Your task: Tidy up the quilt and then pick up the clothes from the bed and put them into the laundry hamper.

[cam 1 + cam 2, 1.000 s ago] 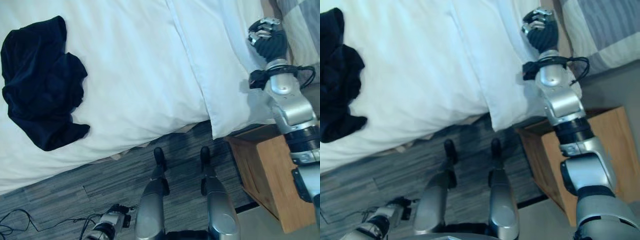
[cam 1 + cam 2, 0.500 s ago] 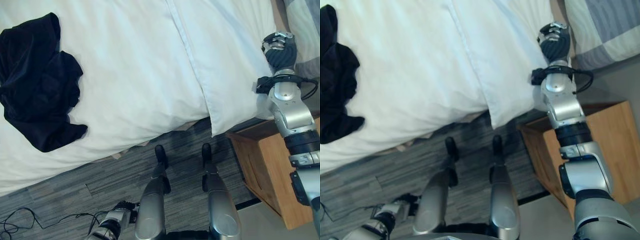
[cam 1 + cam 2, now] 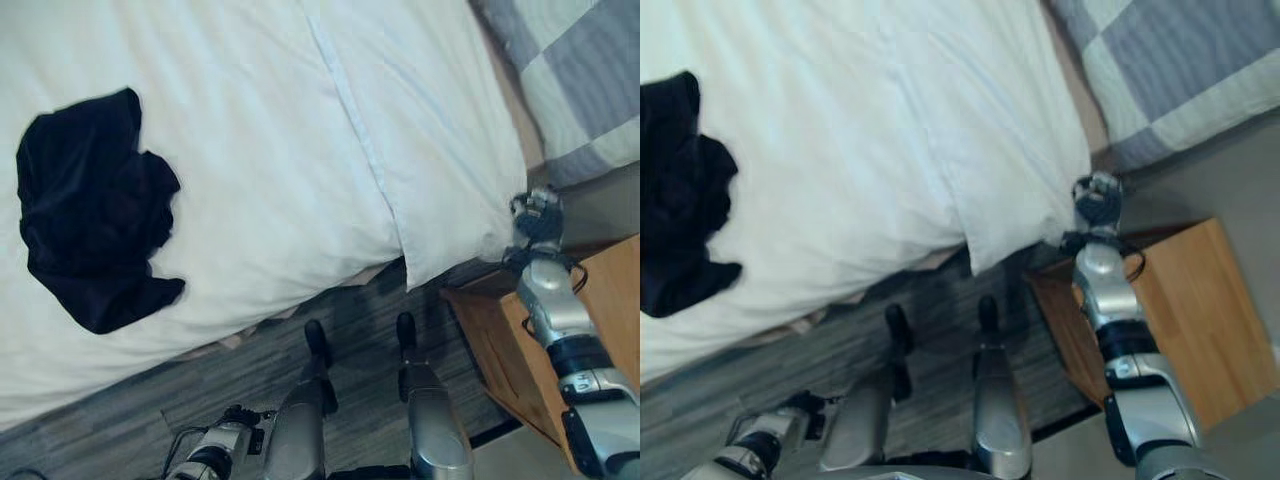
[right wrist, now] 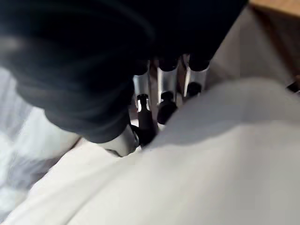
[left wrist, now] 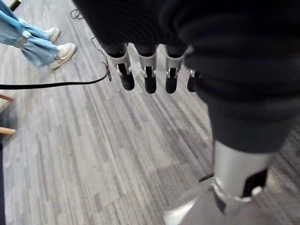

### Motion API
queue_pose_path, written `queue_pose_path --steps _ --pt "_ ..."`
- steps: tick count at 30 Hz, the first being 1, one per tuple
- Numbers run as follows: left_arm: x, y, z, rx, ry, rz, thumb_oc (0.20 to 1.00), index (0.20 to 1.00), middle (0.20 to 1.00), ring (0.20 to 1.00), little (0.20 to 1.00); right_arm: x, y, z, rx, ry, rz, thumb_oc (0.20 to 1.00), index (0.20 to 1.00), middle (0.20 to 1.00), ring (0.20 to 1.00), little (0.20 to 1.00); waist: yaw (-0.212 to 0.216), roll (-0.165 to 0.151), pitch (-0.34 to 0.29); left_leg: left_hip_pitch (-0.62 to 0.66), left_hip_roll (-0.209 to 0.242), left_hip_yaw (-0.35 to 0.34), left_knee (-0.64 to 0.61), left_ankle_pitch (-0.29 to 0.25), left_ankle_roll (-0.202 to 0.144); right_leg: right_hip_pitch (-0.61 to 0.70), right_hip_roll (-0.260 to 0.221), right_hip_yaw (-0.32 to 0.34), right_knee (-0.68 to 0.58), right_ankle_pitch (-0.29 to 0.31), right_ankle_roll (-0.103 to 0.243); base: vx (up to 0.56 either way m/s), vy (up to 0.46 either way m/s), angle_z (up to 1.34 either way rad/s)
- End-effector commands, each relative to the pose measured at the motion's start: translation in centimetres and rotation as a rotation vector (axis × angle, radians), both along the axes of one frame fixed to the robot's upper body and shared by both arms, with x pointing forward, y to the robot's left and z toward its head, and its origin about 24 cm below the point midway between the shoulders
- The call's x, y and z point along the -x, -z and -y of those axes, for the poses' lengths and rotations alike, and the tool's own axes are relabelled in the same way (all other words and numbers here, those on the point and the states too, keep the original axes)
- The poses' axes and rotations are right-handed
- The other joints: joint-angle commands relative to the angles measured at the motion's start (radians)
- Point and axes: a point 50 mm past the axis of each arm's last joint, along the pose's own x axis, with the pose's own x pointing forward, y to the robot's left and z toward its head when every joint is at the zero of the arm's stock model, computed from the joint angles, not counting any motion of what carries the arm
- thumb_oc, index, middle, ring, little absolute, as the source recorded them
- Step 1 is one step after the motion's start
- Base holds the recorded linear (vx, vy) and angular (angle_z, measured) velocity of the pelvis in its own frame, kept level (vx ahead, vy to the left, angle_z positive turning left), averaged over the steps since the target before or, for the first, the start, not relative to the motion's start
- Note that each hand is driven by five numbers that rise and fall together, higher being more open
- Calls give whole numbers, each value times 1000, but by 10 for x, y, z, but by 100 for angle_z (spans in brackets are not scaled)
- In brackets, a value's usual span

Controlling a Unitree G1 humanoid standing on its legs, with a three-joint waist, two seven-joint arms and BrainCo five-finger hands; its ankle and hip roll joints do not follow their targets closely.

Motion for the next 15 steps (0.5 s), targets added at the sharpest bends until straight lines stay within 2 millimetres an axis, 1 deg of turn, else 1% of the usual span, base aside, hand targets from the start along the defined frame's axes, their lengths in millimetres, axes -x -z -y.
queue_pose_path --steps 1,2,5,6,7,8,9,10,11,12,13,14,15 --pt "36 15 -1 -41 8 -120 1000 1000 1000 1000 1000 135 123 70 42 340 -541 200 200 200 200 200 -93 30 6 5 90 -11 147 -121 -68 10 -24 -2 -94 55 25 -18 121 -5" --pt "37 15 -1 -45 13 -122 1000 1000 1000 1000 1000 136 122 71 43 346 -539 200 200 200 200 200 -94 29 0 13 90 -10 143 -121 -68 17 -24 -2 -98 57 26 5 76 -14" --pt "46 17 -5 -84 62 -159 1000 1000 1000 1000 1000 142 117 79 64 379 -517 200 200 200 200 200 -100 12 -55 66 87 0 112 -123 -65 65 -25 5 -122 67 40 13 66 -23" --pt "49 18 -6 -92 64 -171 1000 1000 1000 1000 1000 142 115 81 70 371 -512 200 200 200 200 200 -101 5 -72 81 85 0 104 -125 -64 77 -25 6 -128 70 45 18 62 -22" --pt "54 18 -7 -105 63 -190 1000 1000 1000 1000 1000 142 112 83 89 354 -507 200 200 200 200 200 -100 -4 -103 106 82 3 88 -127 -62 98 -24 6 -138 76 52 9 46 -20" --pt "55 19 -7 -106 63 -192 1000 1000 1000 1000 1000 142 112 83 90 352 -508 200 200 200 200 200 -100 -5 -105 109 82 3 87 -127 -61 101 -24 6 -139 76 52 17 36 -26" --pt "57 19 -8 -116 66 -206 1000 1000 1000 1000 1000 141 111 83 87 335 -509 200 200 200 200 200 -99 -10 -125 123 82 6 78 -128 -60 113 -23 4 -145 79 56 32 0 -22" --pt "63 20 -9 -130 67 -231 1000 1000 1000 1000 1000 140 112 80 73 278 -536 200 200 200 200 200 -93 -17 -155 143 78 5 67 -131 -59 131 -20 -3 -152 80 61 48 -7 -17" --pt "65 20 -9 -133 63 -242 1000 1000 1000 1000 1000 139 116 76 69 231 -567 667 667 667 667 667 -90 -20 -169 152 75 4 59 -131 -58 139 -18 -8 -156 81 63 37 -24 -7" --pt "66 20 -9 -135 58 -244 1000 1000 1000 1000 1000 139 118 74 67 211 -579 906 906 906 906 906 -87 -21 -177 153 74 4 54 -128 -58 138 -17 -8 -157 84 63 0 0 0" --pt "67 21 -9 -134 54 -250 1000 1000 1000 1000 1000 139 121 70 65 171 -605 1000 1000 1000 1000 1000 -85 -21 -180 161 72 3 50 -130 -56 148 -17 -13 -160 83 65 0 0 0" --pt "69 21 -8 -132 40 -260 1000 1000 1000 1000 1000 137 130 59 60 89 -660 1000 1000 1000 1000 1000 -77 -22 -197 169 70 2 37 -125 -56 155 -16 -21 -164 84 66 14 -22 6" --pt "71 22 -7 -130 26 -274 1000 1000 1000 1000 1000 140 146 41 38 0 -755 1000 1000 1000 1000 1000 -61 -19 -214 180 66 -4 26 -122 -54 166 -15 -36 -165 82 66 16 -29 7"
